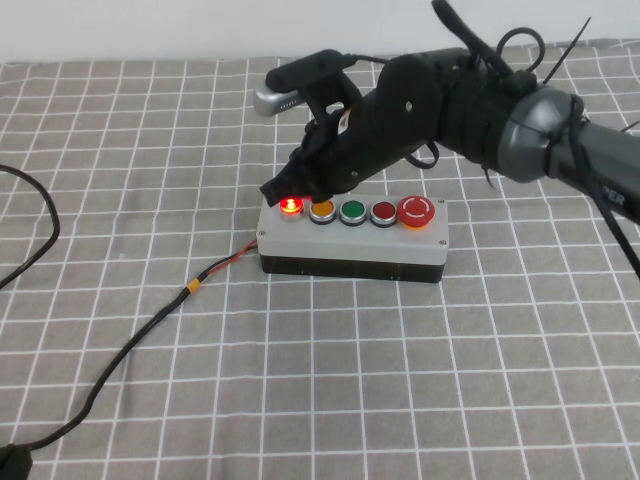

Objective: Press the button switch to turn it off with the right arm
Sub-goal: Press the button to turn off

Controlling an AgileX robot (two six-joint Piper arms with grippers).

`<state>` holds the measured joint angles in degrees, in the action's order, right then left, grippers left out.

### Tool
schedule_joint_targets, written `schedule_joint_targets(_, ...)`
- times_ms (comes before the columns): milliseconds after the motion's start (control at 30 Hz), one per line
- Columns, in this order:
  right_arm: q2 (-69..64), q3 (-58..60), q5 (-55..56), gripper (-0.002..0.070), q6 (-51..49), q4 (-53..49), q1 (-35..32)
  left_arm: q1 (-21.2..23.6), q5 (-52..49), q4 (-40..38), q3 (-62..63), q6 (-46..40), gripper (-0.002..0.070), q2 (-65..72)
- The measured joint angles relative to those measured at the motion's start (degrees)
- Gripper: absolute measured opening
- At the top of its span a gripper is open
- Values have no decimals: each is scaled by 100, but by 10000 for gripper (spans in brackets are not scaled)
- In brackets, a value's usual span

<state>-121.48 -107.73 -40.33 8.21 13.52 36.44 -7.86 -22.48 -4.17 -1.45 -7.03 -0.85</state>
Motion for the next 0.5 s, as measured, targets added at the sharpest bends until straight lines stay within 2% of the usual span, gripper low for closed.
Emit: schedule_joint_targets(500,-234,-53,284,-16,-12,-12,0,0,0,0,0,0,-3,0)
